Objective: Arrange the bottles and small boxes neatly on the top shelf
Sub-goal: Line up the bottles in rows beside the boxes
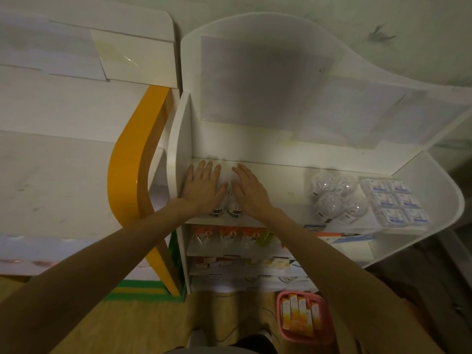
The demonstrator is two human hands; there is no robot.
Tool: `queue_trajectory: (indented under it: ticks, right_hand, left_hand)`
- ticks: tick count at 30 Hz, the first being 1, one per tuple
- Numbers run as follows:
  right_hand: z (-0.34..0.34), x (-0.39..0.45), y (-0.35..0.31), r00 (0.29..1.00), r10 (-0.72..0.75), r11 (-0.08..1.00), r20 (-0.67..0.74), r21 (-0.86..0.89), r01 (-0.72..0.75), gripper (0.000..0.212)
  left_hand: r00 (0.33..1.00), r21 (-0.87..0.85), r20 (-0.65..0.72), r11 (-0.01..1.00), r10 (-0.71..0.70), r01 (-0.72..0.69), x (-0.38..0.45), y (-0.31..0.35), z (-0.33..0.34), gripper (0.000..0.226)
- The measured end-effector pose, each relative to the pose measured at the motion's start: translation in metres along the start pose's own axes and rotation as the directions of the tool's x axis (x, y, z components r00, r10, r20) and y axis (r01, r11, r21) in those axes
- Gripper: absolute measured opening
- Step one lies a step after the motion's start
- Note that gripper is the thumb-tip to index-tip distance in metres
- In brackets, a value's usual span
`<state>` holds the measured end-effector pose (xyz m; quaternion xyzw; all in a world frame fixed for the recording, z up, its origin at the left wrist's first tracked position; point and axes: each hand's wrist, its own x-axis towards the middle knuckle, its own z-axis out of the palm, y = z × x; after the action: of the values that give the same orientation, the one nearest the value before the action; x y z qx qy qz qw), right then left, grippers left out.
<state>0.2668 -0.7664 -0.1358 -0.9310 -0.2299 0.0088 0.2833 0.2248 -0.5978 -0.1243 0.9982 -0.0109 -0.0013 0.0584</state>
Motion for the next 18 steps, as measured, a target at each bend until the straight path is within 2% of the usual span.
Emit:
queue_trajectory:
  ticks: [5, 18]
  right_hand:
    - [0.0014, 0.0016, -0.0006, 1.000, 0.004, 1.000, -0.016, 0.000, -0.004, 0.047]
    - [0.0002, -0.0053, -0.0036, 1.000, 0.003, 1.000, -0.027, 0.007, -0.003, 0.046]
  left_hand:
    - [0.999, -0.058, -0.010, 0.998, 0.039, -0.040, 0.0010, -0.0032, -0.0020, 0.072]
    - [0.998, -0.033, -0.028, 0.998, 0.050, -0.051, 0.0010, -0.0039, 0.0018, 0.082]
